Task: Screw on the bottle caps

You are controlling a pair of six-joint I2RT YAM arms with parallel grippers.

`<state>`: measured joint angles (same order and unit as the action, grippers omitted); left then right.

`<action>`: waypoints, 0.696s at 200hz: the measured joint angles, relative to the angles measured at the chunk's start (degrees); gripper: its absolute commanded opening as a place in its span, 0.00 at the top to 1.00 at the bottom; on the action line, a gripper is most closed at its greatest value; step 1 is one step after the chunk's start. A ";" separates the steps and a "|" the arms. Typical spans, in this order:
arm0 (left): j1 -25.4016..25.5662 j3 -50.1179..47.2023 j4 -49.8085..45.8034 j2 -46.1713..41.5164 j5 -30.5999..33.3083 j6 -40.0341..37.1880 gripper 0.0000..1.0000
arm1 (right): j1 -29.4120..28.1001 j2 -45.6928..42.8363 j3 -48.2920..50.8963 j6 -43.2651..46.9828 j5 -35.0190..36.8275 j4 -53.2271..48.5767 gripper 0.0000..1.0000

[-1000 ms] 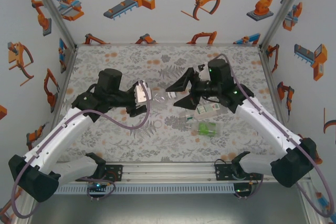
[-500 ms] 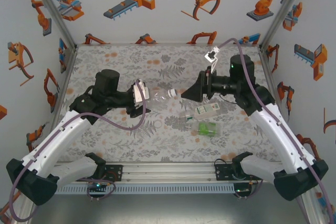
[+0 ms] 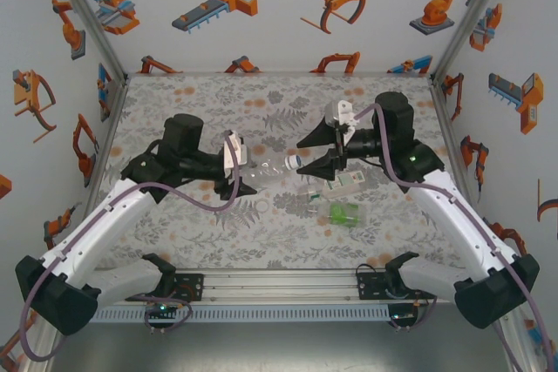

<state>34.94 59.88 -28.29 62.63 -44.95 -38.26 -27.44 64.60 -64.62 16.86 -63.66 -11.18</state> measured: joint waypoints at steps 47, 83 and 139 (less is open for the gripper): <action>0.00 0.44 0.02 0.24 -0.70 0.20 1.00 | -0.50 -0.17 0.00 2.71 0.00 -0.11 0.59; -0.09 0.46 0.02 0.24 -0.72 0.28 1.00 | -0.79 -0.28 0.00 3.04 -0.02 -0.66 0.68; -0.09 0.46 -0.02 0.24 -0.85 0.28 1.00 | -0.79 -0.26 0.02 -5.95 1.36 0.28 0.85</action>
<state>34.85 60.34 -28.32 62.87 -45.80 -37.98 -28.23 64.34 -64.60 10.92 -62.30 -10.90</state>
